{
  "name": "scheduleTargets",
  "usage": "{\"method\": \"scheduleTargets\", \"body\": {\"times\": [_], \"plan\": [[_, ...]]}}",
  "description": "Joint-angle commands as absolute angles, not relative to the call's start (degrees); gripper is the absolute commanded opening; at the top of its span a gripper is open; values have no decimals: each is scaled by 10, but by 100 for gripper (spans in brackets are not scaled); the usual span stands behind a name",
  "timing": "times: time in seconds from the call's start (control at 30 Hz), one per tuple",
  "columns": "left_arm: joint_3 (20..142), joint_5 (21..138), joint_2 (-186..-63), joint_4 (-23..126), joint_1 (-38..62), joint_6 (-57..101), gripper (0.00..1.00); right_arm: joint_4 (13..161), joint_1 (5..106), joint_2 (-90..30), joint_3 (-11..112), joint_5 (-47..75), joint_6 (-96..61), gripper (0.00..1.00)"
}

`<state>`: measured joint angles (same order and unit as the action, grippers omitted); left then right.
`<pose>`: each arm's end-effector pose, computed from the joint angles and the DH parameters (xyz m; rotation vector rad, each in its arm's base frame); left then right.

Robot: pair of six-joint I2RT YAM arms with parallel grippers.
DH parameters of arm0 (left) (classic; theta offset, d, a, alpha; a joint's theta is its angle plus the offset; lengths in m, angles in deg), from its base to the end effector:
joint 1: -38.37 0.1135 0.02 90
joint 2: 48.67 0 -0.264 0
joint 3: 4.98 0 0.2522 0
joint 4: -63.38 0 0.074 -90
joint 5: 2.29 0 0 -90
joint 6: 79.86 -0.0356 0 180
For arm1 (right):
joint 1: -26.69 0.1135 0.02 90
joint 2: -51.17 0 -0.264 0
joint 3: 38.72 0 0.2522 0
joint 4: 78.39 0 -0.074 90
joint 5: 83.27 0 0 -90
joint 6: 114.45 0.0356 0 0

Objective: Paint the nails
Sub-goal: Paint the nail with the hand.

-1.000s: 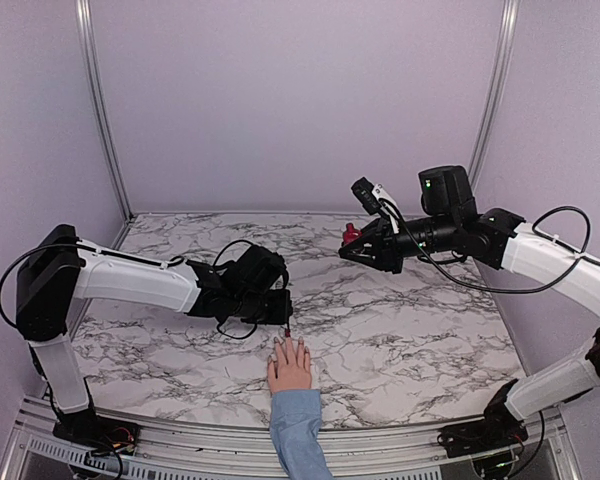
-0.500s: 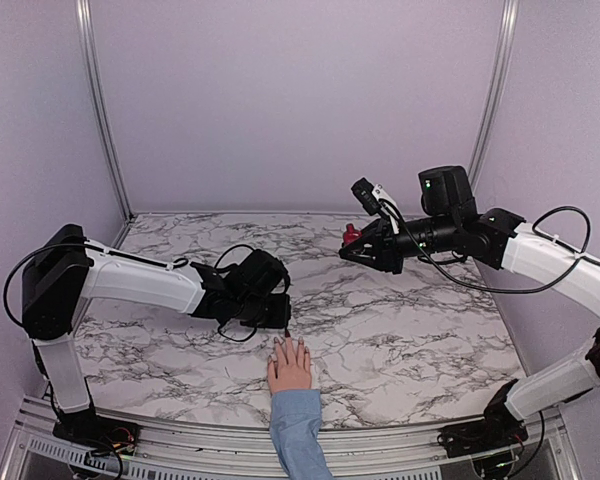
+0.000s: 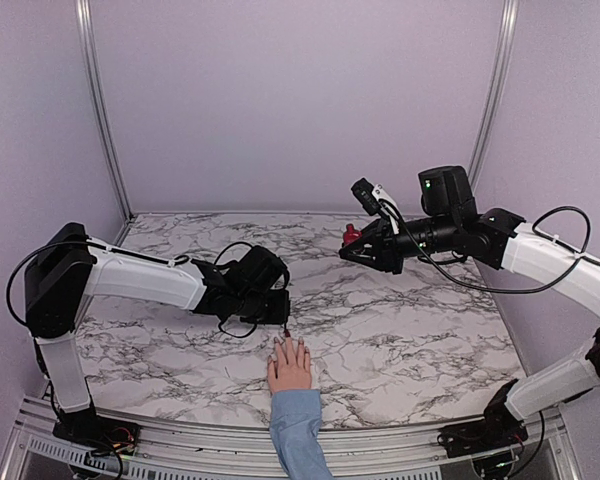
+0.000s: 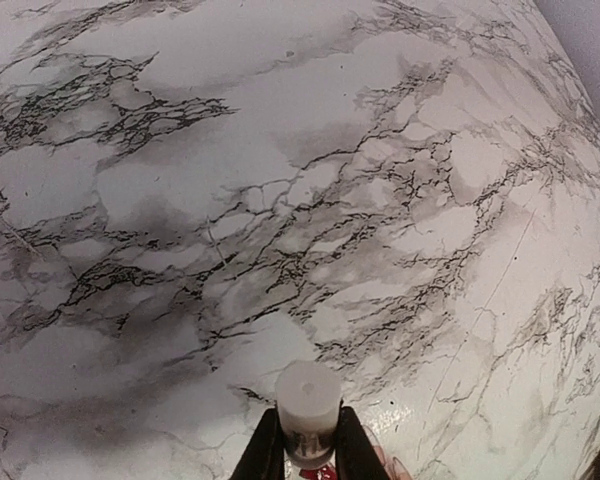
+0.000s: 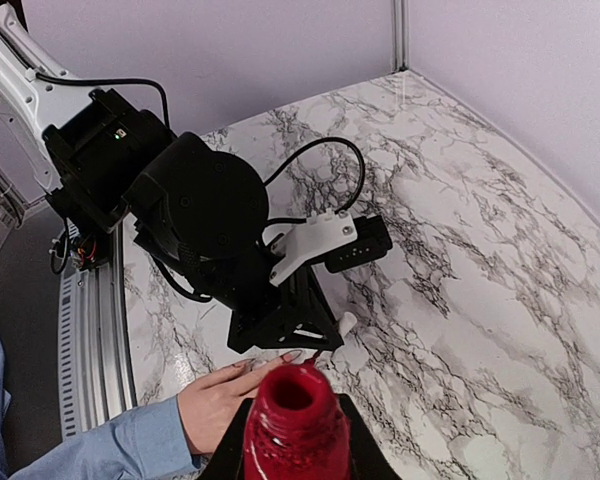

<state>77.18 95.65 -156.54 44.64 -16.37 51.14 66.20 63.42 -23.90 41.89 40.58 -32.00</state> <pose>0.2385 -0.3289 0.1788 0.2207 2.4249 -0.6445 0.2228 0.1910 0.3414 -1.1309 1.8008 0.9221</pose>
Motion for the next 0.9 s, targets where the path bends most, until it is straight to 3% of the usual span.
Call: {"method": "scheduleTargets", "body": {"times": [0.0, 0.63, 0.87], "plan": [[788, 960, -1579, 450, -160, 508, 0, 656, 629, -239, 448, 398, -328, 0], [771, 990, -1527, 482, -150, 483, 0, 659, 629, -231, 444, 401, -324, 0], [833, 1060, -1532, 368, -184, 464, 0, 662, 629, -213, 439, 376, -315, 0]]}}
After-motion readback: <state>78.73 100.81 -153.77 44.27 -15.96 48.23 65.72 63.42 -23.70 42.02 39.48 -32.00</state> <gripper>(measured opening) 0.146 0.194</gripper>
